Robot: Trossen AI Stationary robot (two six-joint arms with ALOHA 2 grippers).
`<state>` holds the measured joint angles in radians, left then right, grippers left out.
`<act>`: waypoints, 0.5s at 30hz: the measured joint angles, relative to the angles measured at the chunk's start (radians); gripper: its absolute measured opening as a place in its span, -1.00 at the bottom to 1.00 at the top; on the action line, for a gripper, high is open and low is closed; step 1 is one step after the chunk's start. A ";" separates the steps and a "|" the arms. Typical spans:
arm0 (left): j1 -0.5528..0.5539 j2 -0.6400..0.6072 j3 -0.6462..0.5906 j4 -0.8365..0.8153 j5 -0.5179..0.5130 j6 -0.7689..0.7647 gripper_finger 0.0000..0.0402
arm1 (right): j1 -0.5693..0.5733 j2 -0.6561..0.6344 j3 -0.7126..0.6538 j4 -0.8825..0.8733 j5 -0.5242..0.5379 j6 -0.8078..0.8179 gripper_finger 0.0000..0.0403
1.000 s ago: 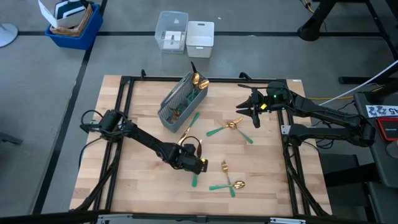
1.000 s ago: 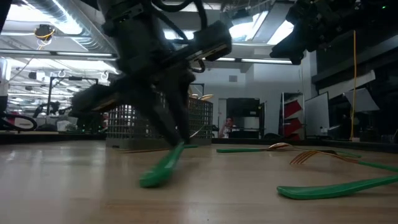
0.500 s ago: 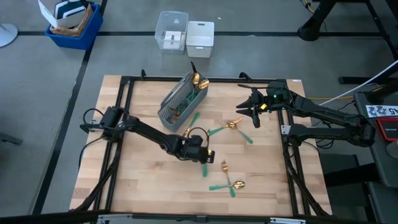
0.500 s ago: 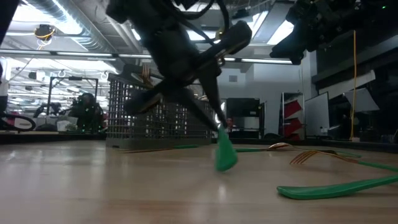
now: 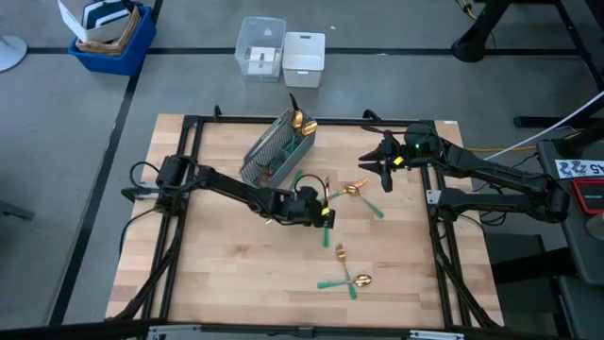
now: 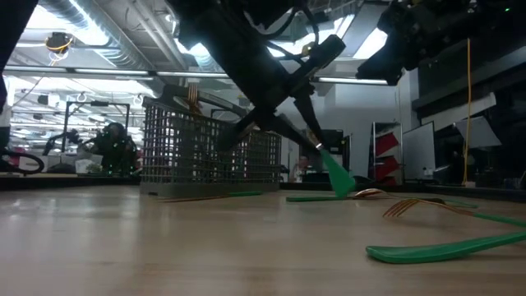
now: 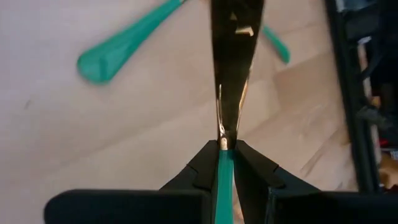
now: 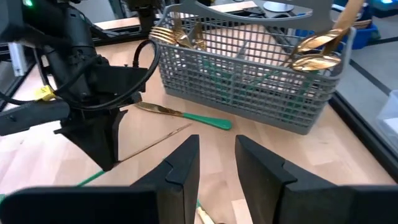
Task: Sort silverware
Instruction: Put the bottom green-gold table knife into the silverware basket
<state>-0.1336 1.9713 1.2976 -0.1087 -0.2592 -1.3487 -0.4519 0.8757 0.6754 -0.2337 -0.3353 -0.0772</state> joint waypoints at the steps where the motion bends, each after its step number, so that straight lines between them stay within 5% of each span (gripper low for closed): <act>1: 0.007 0.000 0.000 0.012 0.000 0.009 -0.84 | 0.000 0.000 0.000 0.000 0.006 0.000 -0.46; 15: 0.086 0.000 0.000 0.236 0.000 0.142 -0.84 | 0.000 -0.028 0.000 0.001 0.095 0.002 -0.46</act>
<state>-0.0476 1.9713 1.2976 0.1275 -0.2588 -1.2065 -0.4522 0.8479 0.6754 -0.2325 -0.2401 -0.0753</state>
